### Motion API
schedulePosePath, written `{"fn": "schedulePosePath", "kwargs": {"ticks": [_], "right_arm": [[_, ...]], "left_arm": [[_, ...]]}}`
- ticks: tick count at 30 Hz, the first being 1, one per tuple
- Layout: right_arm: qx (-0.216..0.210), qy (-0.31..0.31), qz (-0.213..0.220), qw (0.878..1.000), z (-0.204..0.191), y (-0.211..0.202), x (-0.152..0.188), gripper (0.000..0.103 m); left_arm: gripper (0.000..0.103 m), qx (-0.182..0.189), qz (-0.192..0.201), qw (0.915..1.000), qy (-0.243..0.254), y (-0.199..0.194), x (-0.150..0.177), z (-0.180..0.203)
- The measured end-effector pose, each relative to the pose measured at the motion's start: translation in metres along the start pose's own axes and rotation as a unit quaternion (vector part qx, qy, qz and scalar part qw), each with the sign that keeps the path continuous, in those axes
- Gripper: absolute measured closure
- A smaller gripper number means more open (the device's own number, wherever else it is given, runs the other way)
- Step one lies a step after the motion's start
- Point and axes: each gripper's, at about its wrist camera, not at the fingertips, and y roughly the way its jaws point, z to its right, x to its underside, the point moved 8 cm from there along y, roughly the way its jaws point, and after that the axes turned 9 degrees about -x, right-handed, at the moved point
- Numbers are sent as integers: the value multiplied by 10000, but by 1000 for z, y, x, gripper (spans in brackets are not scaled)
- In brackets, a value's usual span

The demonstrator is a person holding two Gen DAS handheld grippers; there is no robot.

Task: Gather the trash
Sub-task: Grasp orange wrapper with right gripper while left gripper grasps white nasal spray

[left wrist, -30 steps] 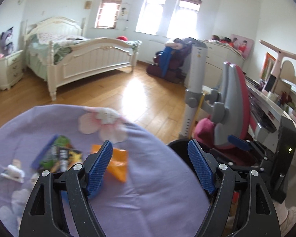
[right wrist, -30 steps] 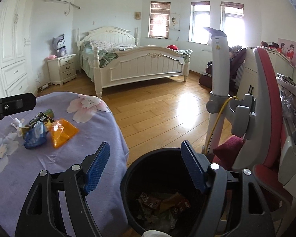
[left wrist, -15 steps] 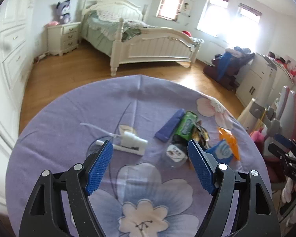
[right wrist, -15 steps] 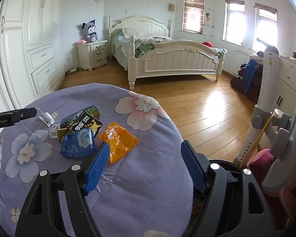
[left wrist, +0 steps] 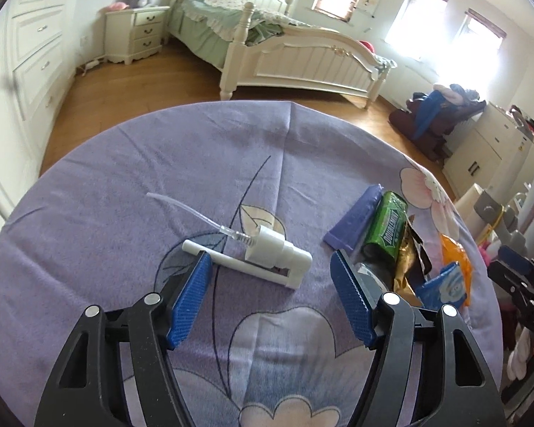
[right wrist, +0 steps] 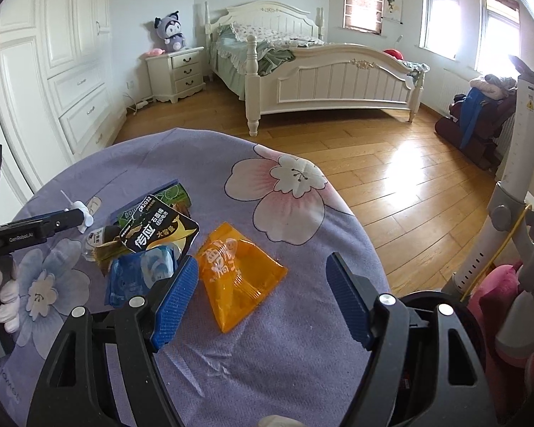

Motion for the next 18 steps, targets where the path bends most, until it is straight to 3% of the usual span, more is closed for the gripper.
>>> {"fn": "schedulePosePath", "kwargs": {"ticks": [4, 8, 14, 15, 18], "right_arm": [[-95, 38, -155, 9998, 1, 16, -2, 29], [-257, 182, -320, 9990, 3, 30, -3, 29], [-302, 237, -645, 9972, 3, 47, 1, 30], [-314, 275, -685, 9968, 3, 49, 4, 32], [-351, 335, -724, 9962, 2, 49, 8, 53]], "left_arm": [[51, -148, -9, 9999, -23, 6, -8, -2], [73, -306, -41, 9995, 72, 7, -9, -11], [73, -295, -50, 9987, 423, 5, -7, -13], [74, -277, -51, 9986, 438, 4, -7, -13], [74, -171, -51, 9989, 439, 3, -6, -14]]}}
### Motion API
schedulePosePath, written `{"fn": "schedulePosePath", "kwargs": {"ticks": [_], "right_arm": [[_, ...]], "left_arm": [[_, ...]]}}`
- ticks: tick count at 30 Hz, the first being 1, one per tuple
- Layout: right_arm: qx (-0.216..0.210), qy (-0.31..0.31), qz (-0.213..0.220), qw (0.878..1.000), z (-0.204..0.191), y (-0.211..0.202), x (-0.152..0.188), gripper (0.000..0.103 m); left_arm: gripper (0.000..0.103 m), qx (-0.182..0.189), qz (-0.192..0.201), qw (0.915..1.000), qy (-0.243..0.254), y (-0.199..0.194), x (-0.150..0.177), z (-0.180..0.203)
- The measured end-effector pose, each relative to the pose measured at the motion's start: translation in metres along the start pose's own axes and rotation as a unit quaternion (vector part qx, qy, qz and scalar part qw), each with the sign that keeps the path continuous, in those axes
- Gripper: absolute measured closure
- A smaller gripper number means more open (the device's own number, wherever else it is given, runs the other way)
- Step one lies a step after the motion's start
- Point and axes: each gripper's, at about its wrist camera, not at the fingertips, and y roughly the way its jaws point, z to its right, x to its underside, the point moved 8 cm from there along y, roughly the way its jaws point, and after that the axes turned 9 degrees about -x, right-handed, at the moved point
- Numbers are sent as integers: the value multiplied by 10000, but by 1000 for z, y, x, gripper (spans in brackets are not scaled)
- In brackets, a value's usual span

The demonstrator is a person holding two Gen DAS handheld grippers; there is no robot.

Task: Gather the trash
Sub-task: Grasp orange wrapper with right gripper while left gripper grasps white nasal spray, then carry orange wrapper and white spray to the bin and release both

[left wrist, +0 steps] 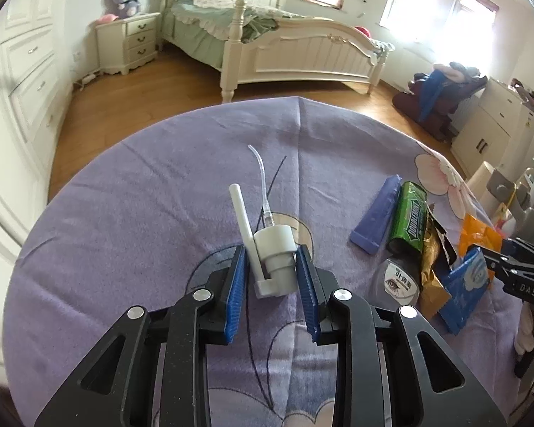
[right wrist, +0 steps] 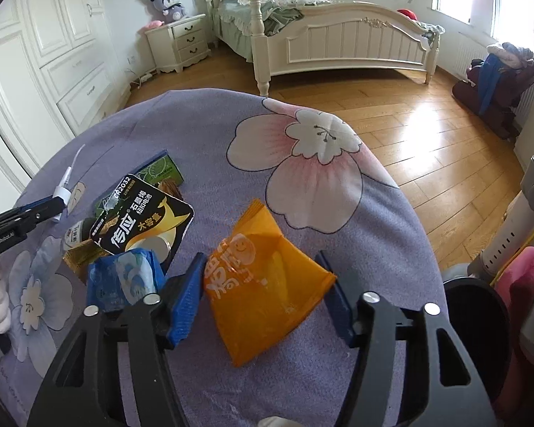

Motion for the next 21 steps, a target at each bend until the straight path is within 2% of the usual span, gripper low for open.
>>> {"fn": "schedulePosePath", "kwargs": {"ticks": [1, 2, 6, 9, 12, 16, 21], "right_arm": [[30, -33, 23, 10000, -1, -1, 0, 63], [40, -72, 26, 10000, -2, -2, 1, 65], [52, -144, 171, 9997, -8, -11, 4, 66], [51, -104, 447, 9989, -11, -29, 5, 66], [101, -203, 836, 9962, -15, -54, 6, 66], [276, -367, 1375, 9894, -18, -91, 8, 66], [640, -458, 1939, 9779, -15, -131, 16, 66]], "left_arm": [[74, 79, 14, 10000, 12, -2, 1, 1], [74, 168, 53, 9998, 23, -5, 2, 3], [74, 515, 248, 9984, 17, -22, 6, 15], [74, 548, 509, 9970, 220, -42, 6, 34], [74, 602, 871, 9924, 629, -69, 4, 68], [74, 863, 1194, 9843, 969, -99, 1, 114], [74, 1289, 1270, 9776, 1079, -119, 4, 167]]}}
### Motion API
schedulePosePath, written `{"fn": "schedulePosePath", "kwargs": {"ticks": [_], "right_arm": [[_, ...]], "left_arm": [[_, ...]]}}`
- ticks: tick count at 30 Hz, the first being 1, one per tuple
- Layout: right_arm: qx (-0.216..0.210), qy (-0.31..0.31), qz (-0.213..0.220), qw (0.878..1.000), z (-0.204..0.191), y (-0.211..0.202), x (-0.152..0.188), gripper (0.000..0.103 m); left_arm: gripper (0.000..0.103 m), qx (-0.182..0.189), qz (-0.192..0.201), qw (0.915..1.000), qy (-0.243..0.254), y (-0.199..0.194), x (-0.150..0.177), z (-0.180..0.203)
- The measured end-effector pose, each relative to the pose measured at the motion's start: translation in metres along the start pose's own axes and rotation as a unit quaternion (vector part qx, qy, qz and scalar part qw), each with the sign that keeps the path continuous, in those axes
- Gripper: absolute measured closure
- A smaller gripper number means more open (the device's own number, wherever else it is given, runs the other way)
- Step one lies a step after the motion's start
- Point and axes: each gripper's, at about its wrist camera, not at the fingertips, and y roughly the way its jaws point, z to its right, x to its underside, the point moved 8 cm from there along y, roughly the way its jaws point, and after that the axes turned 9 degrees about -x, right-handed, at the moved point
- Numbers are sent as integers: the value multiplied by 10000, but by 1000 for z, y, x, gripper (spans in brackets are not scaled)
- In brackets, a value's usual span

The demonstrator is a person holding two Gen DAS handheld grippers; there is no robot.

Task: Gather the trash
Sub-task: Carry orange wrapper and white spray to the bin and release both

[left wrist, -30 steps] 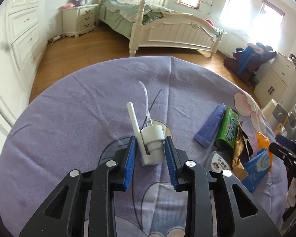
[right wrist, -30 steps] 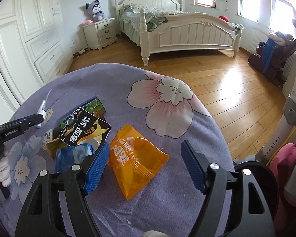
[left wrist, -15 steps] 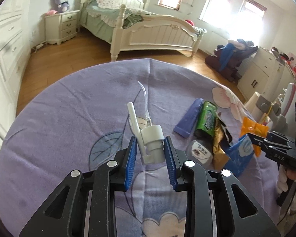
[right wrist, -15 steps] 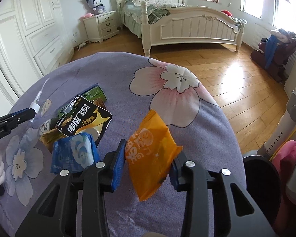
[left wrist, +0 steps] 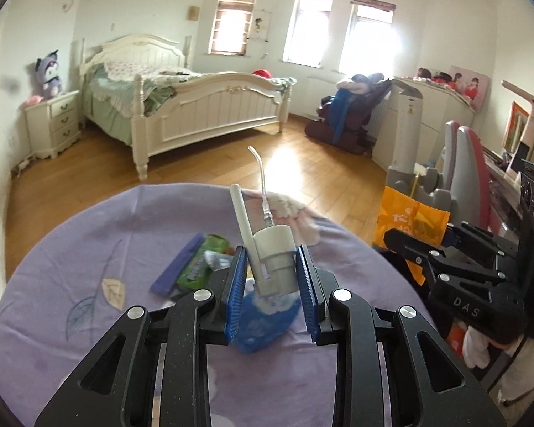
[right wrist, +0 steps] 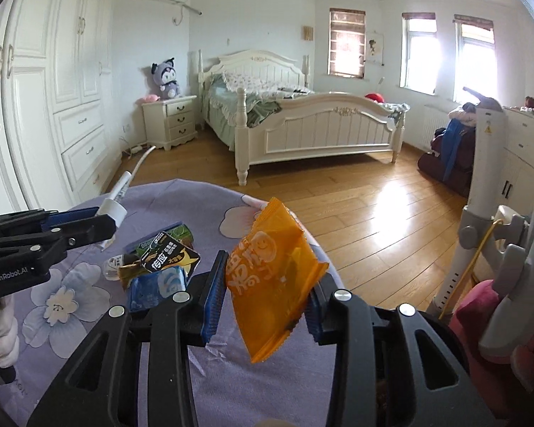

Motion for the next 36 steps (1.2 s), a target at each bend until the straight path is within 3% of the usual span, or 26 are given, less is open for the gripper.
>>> {"fn": "schedulePosePath", "kwargs": {"ticks": [10, 14, 19, 25, 36], "right_arm": [[1273, 231, 418, 9907, 76, -60, 24, 66], [1769, 283, 312, 9833, 110, -73, 42, 66], [2299, 184, 149, 9729, 140, -88, 68, 65], [2600, -69, -93, 9655, 153, -84, 88, 65], [2645, -12, -385, 9636, 168, -77, 108, 65]], "left_arm": [[74, 757, -41, 9958, 508, 11, 3, 113], [74, 1067, -57, 9914, 758, 18, 9, 151], [74, 1363, -344, 9861, 890, 37, 23, 185], [74, 1569, -656, 9807, 963, 57, 40, 213], [74, 1712, -1016, 9746, 1023, 83, 58, 239]]}}
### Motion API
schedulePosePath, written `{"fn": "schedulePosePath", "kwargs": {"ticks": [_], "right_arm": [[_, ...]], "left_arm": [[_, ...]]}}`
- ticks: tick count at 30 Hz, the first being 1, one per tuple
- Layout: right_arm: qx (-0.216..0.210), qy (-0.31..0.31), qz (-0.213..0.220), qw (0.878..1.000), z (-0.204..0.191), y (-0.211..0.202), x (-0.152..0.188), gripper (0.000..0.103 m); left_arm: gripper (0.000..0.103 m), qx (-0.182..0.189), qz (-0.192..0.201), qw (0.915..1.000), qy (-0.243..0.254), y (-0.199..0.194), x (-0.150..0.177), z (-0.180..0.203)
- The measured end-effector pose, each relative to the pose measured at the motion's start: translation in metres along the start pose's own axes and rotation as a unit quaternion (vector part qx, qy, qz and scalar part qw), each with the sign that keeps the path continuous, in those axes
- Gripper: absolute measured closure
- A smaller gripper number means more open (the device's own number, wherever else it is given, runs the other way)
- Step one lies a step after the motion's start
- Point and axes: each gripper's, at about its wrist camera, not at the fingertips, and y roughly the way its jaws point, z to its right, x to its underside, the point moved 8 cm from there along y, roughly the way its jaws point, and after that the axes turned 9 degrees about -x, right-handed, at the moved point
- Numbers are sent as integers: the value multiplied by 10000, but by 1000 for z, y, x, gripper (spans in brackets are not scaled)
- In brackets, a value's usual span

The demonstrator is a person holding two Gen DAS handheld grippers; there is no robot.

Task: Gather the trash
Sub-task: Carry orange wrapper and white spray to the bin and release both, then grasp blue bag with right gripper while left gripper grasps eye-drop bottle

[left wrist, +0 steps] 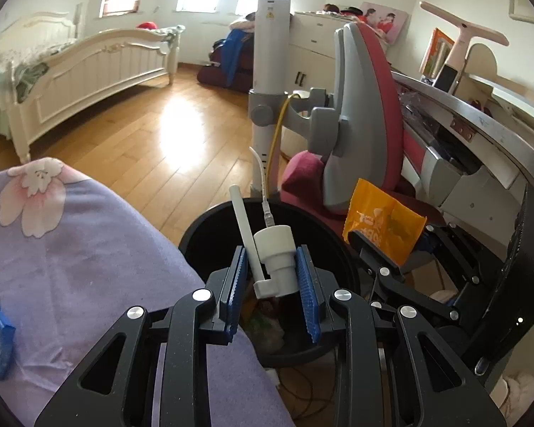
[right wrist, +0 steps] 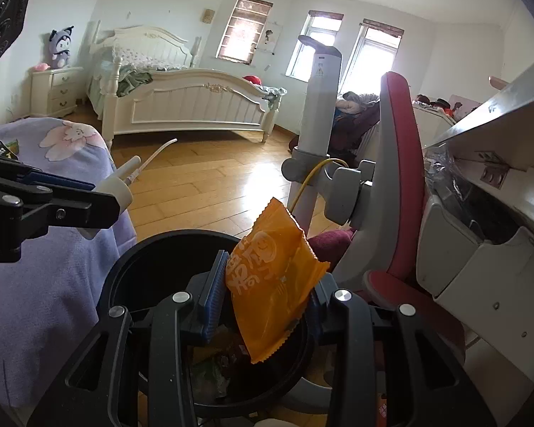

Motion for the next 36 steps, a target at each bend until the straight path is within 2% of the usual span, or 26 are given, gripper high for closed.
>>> {"fn": "schedulePosePath", "kwargs": {"ticks": [2, 5, 7, 8, 10, 15, 21, 24, 29, 36], "right_arm": [[11, -1, -65, 10000, 3, 2, 3, 65], [-22, -15, -211, 9998, 4, 8, 5, 59], [-43, -70, -316, 9995, 4, 12, 7, 31], [-48, -91, -265, 9996, 3, 11, 5, 29], [-95, -95, -209, 9997, 2, 6, 2, 29], [-242, -33, -211, 9995, -6, 4, 3, 29], [-577, -79, -163, 9982, -30, -1, -3, 29], [-858, 3, -121, 9962, -44, -6, -14, 29], [-1391, 66, -36, 9902, -73, -13, -38, 30], [-2459, -135, -38, 9692, -146, -19, -74, 45]], "left_arm": [[74, 41, -47, 10000, -34, 6, -1, 2], [72, 21, -85, 9999, 73, 13, -3, 8], [46, -221, -45, 9996, 195, 12, -6, 9], [33, -248, 47, 9995, 190, 9, -8, 7], [33, -173, 153, 9996, 175, 1, -12, 6], [33, -297, 247, 9992, 78, -17, -15, -8], [33, -580, 443, 9973, -112, -50, -16, -39], [33, -767, 490, 9953, -340, -70, -12, -67], [33, -1393, 539, 9859, -760, -102, 3, -133], [33, -2200, 515, 9676, -1131, -144, 38, -225]]}}
